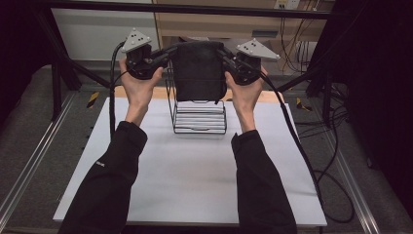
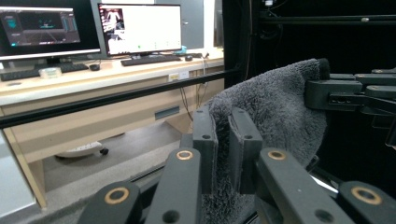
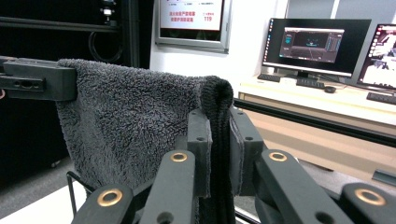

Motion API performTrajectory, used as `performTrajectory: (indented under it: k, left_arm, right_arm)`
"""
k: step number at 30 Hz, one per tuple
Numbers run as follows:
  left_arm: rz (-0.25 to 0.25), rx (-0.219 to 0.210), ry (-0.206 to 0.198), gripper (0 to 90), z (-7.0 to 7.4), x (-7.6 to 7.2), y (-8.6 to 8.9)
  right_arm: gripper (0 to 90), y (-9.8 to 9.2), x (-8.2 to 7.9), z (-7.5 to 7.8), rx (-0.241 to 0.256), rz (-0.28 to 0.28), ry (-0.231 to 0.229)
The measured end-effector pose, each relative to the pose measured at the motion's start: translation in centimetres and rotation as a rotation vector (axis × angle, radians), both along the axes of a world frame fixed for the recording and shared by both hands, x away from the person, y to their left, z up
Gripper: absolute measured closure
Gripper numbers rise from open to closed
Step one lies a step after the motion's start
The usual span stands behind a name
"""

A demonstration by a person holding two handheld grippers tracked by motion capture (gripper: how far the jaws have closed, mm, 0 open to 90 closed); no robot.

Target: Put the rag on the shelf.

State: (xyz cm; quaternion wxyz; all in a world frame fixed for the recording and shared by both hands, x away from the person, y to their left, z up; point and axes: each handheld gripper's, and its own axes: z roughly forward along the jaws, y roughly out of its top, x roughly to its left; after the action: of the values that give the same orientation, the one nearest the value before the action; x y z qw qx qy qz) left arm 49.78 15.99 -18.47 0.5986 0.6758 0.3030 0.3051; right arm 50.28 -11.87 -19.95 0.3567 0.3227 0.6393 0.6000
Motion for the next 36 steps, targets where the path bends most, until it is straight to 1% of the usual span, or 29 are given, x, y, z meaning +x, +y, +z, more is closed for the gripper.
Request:
performTrajectory:
  k: [1,2,5,7,12,15,19,22,24,27,29,31,32,34,36]
  left_arm:
    - [-0.015,-0.003,-0.001,82.4,0.0,-0.1,0.0]
    - [-0.019,0.0,-0.006,82.4,-0.1,-0.3,0.1]
    - [-0.018,0.019,-0.024,82.4,-0.2,-0.9,0.1]
    - [-0.018,0.03,-0.042,82.4,-0.4,-1.5,0.1]
    - [-0.021,0.031,-0.066,82.5,-1.2,-2.6,0.0]
    - [-0.017,0.028,-0.076,82.5,-1.9,-3.4,0.0]
    - [-0.008,0.038,-0.089,82.5,-3.6,-4.5,-0.2]
    - [-0.014,0.037,-0.075,82.4,-4.5,-4.6,-0.2]
    - [-0.022,0.032,-0.063,82.4,-4.7,-4.7,-0.1]
    - [-0.031,0.037,-0.044,82.2,-4.9,-4.9,-0.1]
    - [-0.038,0.035,-0.013,81.6,-5.1,-5.0,-0.1]
    - [-0.043,0.047,0.008,81.0,-5.4,-5.2,0.0]
    - [-0.046,0.043,0.024,80.6,-5.6,-5.2,0.1]
    - [-0.047,0.04,0.052,79.7,-6.0,-5.2,0.2]
    - [-0.049,0.043,0.071,78.8,-6.2,-5.2,0.3]
  right_arm:
    - [81.0,-0.1,-0.1,-0.1,0.002,0.006,-0.004]
    - [80.9,-0.2,-0.2,-0.1,0.0,0.011,-0.01]
    - [80.8,-0.2,-0.8,-0.2,-0.003,0.018,-0.024]
    - [80.7,-0.2,-1.2,-0.3,-0.013,0.019,-0.032]
    - [80.7,-0.3,-2.0,-0.8,-0.024,0.023,-0.045]
    - [80.7,-0.3,-2.7,-1.4,-0.028,0.023,-0.058]
    - [80.7,-0.2,-3.6,-2.4,-0.038,0.025,-0.072]
    - [80.7,-0.3,-3.9,-3.1,-0.044,0.027,-0.067]
    - [80.7,-0.3,-4.0,-3.5,-0.045,0.03,-0.065]
    - [80.4,-0.4,-4.3,-3.9,-0.045,0.036,-0.058]
    - [79.6,-0.5,-4.5,-4.1,-0.046,0.038,-0.035]
    - [78.3,-0.5,-4.7,-4.2,-0.056,0.045,-0.016]
    - [77.4,-0.6,-4.9,-4.3,-0.058,0.046,-0.008]
    - [74.8,-0.8,-5.1,-4.3,-0.062,0.048,0.021]
    - [70.6,-0.9,-5.3,-4.4,-0.061,0.052,0.054]
